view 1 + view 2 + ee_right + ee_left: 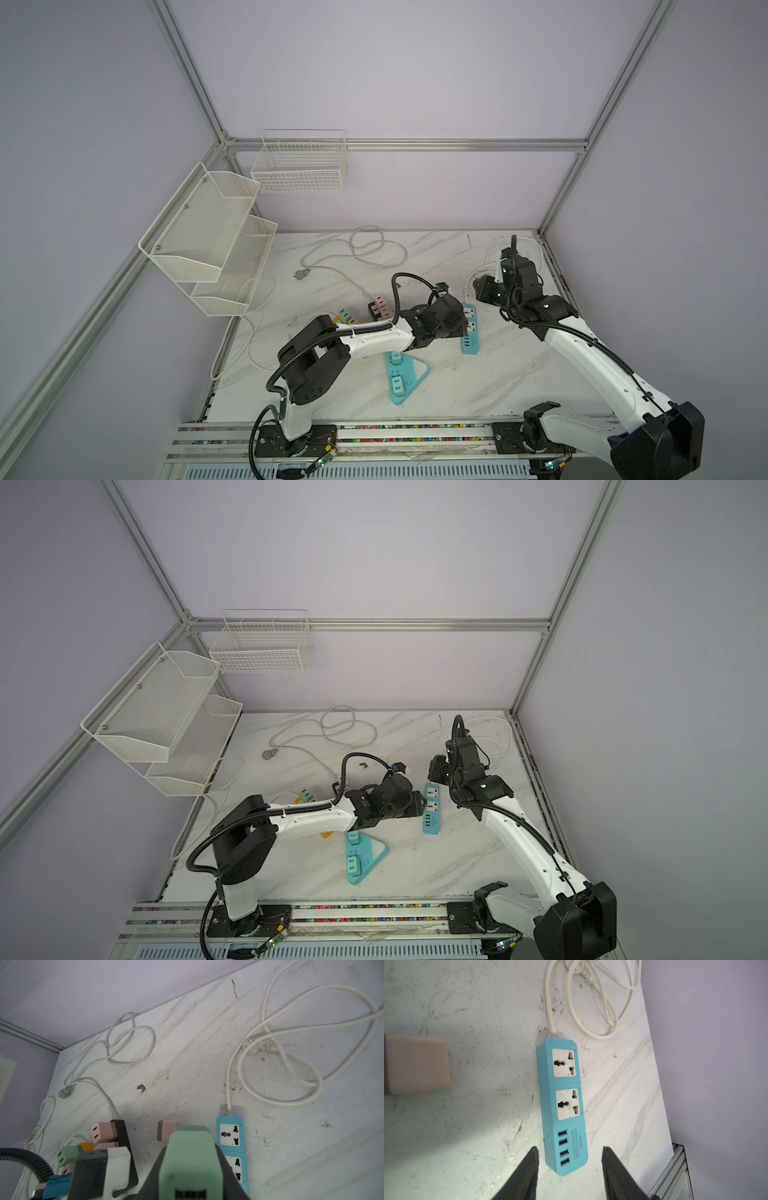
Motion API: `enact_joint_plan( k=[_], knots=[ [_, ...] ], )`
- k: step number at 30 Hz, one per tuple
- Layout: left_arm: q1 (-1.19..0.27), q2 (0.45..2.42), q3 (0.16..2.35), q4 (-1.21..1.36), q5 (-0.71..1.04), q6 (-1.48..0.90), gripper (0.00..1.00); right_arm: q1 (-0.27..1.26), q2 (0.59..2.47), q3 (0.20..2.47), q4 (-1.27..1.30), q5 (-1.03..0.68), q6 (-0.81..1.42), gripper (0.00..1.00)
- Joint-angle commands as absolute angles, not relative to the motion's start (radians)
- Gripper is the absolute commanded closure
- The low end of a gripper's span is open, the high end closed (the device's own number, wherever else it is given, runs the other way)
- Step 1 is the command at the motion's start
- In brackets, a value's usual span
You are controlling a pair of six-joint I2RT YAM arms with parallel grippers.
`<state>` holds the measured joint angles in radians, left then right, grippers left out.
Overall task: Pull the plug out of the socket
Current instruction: 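Release the green adapter by the pink plug while the left gripper moves away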
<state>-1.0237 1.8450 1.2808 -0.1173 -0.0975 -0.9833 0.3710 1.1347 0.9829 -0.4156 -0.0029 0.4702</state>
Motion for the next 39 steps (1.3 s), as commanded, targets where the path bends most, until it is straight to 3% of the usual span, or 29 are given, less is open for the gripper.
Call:
enact_joint_plan(
  k=[1,11,23,39],
  knots=[
    [-1.027,1.750,1.185,-0.103,-0.160,-0.962,0.50,0.369,1.099,0.959,-0.420,-0.030,0.494,0.89],
    [-1.015,1.543,1.034,-0.139,-0.254,-0.965,0.50,0.371,1.148,0.844,-0.225,-0.222,0.526,0.88],
    [-0.953,1.466,0.963,-0.147,-0.238,-0.959,0.50,0.377,1.290,0.674,0.090,-0.369,0.613,0.87],
    [-0.917,1.447,0.907,-0.112,-0.212,-0.989,0.50,0.450,1.570,0.730,0.246,-0.284,0.658,0.87]
  ],
)
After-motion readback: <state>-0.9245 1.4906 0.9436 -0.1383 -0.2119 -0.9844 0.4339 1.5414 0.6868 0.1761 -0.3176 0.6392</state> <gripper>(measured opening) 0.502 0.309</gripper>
